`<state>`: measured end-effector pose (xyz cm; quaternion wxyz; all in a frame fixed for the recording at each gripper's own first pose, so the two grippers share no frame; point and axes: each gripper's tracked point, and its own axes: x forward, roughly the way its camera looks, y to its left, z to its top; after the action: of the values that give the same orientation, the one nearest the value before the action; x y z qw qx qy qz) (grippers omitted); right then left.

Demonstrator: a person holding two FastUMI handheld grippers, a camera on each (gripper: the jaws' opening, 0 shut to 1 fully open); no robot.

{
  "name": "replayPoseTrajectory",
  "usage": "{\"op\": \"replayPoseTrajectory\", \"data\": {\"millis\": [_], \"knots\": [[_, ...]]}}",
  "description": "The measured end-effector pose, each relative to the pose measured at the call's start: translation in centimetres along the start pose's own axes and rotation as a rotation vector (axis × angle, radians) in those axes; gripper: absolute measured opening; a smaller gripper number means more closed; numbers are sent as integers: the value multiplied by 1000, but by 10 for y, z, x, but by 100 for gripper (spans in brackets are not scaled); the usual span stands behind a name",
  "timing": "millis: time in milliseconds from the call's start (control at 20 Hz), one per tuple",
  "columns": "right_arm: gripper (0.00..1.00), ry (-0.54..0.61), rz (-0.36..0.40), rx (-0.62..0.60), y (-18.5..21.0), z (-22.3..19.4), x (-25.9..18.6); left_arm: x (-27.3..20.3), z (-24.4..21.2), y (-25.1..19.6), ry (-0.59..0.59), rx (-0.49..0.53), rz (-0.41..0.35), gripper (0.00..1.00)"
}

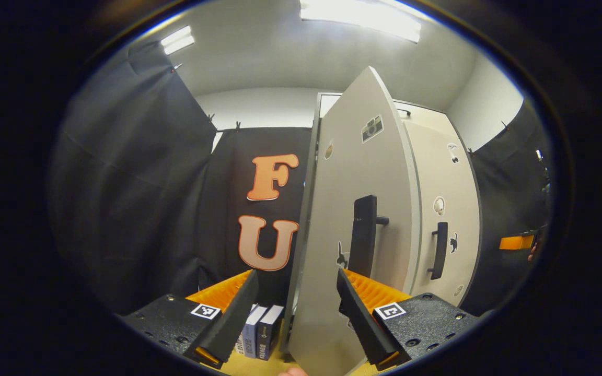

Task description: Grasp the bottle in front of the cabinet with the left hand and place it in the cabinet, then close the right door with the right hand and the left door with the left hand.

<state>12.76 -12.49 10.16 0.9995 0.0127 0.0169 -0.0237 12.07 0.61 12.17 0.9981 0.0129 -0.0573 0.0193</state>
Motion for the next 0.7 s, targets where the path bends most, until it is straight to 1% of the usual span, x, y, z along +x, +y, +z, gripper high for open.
{"op": "replayPoseTrajectory", "data": {"millis": [50, 100, 200, 400, 550, 600, 700], "knots": [[98, -3, -5, 0, -3, 2, -4, 4, -3, -12, 7, -3, -22, 87], [97, -6, -7, 0, -5, 4, -8, 7, -5, -26, 11, -4, -44, 92], [97, -9, -14, -7, -11, 7, -17, 12, -8, -49, 11, -20, -84, 94], [97, -9, -45, -8, -28, 7, -38, 25, -23, -81, 46, -29, -133, 94], [97, 2, -55, 19, -37, 4, -54, 37, -31, -95, 57, -50, -156, 94], [97, 6, -63, 19, -41, 3, -56, 41, -32, -94, 48, -48, -141, 94], [97, 5, -81, 15, -49, 4, -64, 50, -31, -96, 57, -53, -143, 94]]}}
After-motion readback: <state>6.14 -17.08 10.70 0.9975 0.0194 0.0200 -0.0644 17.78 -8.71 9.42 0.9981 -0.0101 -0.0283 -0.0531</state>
